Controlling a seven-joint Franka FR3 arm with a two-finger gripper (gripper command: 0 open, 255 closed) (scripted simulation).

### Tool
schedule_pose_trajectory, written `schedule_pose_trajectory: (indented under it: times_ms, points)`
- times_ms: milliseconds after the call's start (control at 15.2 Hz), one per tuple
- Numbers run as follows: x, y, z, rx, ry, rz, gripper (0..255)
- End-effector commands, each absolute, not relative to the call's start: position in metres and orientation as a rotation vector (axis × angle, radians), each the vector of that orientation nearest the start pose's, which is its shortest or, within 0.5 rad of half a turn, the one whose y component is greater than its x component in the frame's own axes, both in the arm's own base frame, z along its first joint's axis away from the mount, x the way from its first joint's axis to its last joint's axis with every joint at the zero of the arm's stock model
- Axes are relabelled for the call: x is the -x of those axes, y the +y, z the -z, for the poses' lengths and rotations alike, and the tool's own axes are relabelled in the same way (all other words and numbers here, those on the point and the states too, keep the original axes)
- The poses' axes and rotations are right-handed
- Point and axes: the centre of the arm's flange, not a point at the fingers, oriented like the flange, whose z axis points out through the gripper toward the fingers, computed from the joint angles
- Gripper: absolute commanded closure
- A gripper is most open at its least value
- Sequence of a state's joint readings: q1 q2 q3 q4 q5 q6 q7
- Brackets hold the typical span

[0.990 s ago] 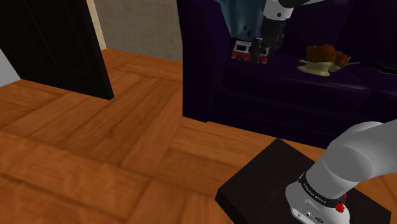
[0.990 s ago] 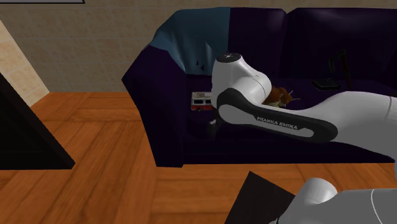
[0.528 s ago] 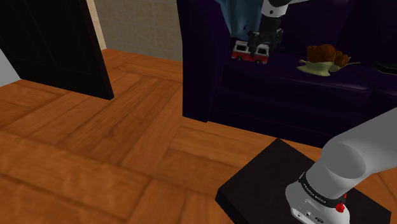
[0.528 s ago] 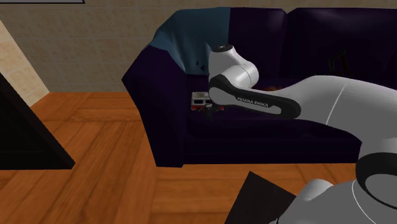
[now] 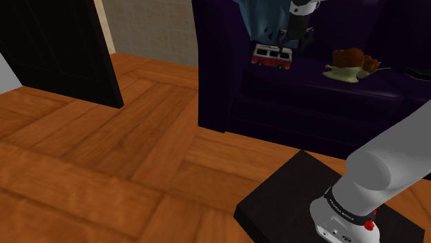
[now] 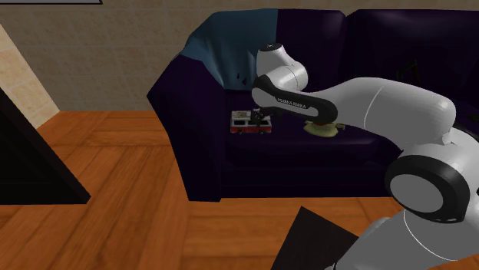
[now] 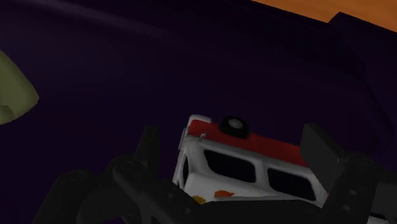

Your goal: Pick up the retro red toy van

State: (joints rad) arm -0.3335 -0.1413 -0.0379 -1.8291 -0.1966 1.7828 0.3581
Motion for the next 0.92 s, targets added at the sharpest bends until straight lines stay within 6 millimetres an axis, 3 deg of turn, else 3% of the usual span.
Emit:
schedule_pose_trajectory:
  times_ms: [0,66,594,726,792,858]
  points:
    - [-0.490,-0.232,-0.600,3.089,1.260,0.162,0]
    - [-0.491,-0.245,-0.601,3.068,1.320,0.165,0]
    - [-0.491,-0.245,-0.561,3.067,1.322,0.165,0]
    - [-0.491,-0.245,-0.561,3.067,1.322,0.165,0]
    - [-0.491,-0.245,-0.561,3.067,1.322,0.165,255]
    - [-0.491,-0.245,-0.561,3.067,1.322,0.165,255]
